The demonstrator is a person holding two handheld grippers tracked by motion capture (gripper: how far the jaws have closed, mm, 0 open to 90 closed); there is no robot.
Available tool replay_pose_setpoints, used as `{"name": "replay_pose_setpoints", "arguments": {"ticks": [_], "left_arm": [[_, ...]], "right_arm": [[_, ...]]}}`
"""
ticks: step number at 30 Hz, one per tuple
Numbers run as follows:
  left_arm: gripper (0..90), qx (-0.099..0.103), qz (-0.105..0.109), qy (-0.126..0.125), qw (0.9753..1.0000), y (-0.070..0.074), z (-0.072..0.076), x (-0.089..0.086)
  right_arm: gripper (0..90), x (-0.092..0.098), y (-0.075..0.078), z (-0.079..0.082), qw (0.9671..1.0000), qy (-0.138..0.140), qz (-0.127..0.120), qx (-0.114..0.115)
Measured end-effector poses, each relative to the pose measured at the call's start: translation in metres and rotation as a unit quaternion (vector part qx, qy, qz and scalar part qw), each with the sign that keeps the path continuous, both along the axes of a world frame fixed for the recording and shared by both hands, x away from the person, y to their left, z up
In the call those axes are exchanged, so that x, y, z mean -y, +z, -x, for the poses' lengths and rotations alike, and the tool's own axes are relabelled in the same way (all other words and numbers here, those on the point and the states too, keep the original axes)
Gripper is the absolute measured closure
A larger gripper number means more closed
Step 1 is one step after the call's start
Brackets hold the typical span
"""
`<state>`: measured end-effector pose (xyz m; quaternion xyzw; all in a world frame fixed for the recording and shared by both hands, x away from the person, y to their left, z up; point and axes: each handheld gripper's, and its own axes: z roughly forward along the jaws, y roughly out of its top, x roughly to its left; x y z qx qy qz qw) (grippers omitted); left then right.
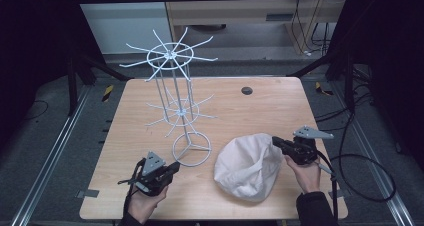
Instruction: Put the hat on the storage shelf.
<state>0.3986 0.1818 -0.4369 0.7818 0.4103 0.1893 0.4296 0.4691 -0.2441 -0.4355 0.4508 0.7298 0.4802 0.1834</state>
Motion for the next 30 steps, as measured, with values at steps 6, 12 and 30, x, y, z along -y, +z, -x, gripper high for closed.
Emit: {"name": "replay_pose_setpoints", "arguments": {"ticks": [6,12,30], "left_arm": [[89.1,0.012,-0.013,-0.023,0.9996,0.0,0.003,0.023],[89.3,0.011,-0.011,-0.048,0.9987,-0.004,0.005,0.048],[89.5,-0.019,-0.038,-0.1,0.9941,-0.038,0.01,0.1]], "right_arm": [[90.0,-0.003,0.002,-0.015,0.9999,0.001,0.002,0.013],[90.0,-0.006,-0.002,-0.025,1.0,0.001,0.003,0.007],[90.0,-0.022,-0.025,-0.039,0.9983,0.032,0.036,-0.034]]}}
